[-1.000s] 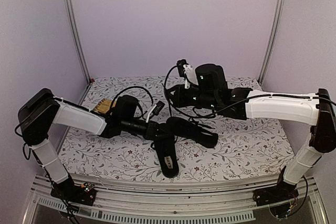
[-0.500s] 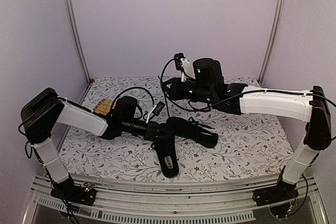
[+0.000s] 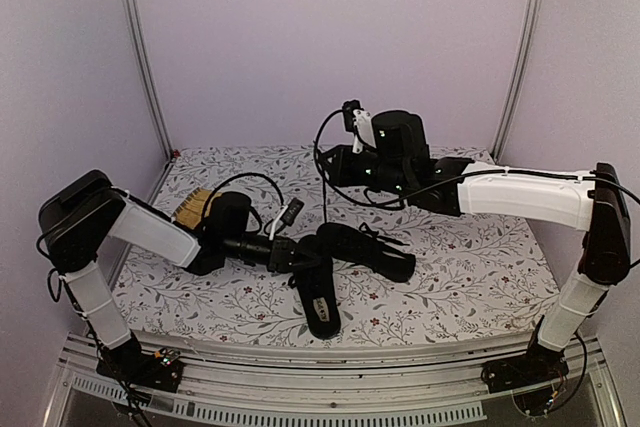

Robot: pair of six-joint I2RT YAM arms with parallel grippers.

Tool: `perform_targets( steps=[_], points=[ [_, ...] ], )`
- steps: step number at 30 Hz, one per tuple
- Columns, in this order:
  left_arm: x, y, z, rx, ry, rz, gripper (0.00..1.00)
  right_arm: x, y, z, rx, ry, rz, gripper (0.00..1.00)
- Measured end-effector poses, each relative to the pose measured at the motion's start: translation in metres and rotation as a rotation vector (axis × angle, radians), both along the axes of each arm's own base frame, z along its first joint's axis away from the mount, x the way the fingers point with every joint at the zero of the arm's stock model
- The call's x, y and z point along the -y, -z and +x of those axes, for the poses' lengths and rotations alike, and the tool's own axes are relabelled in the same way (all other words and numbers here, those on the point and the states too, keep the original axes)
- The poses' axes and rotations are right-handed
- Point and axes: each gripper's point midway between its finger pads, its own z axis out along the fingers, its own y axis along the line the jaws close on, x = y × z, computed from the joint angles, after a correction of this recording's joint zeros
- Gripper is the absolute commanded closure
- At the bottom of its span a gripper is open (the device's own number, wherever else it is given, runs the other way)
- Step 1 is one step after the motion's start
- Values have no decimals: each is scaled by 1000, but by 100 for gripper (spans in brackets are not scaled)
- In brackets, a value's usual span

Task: Tie the shoes
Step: Place the shoelace at the center of the board.

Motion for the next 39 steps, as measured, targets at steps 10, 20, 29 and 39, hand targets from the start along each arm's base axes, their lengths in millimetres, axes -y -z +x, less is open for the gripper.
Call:
perform_targets(
  steps=[10, 20, 29, 39],
  points=[
    [-3, 1, 1, 12, -15, -9, 74, 6, 6, 5, -9, 38, -17, 98],
    [5, -2, 9, 39, -10, -6, 70, 3, 3, 3, -12, 18, -7, 98],
    [13, 1, 13, 48, 6, 7, 66, -5, -10, 5, 5, -3, 23, 98],
    [12, 4, 13, 52, -5, 13, 72, -3, -9, 11, 10, 33, 16, 98]
  ],
)
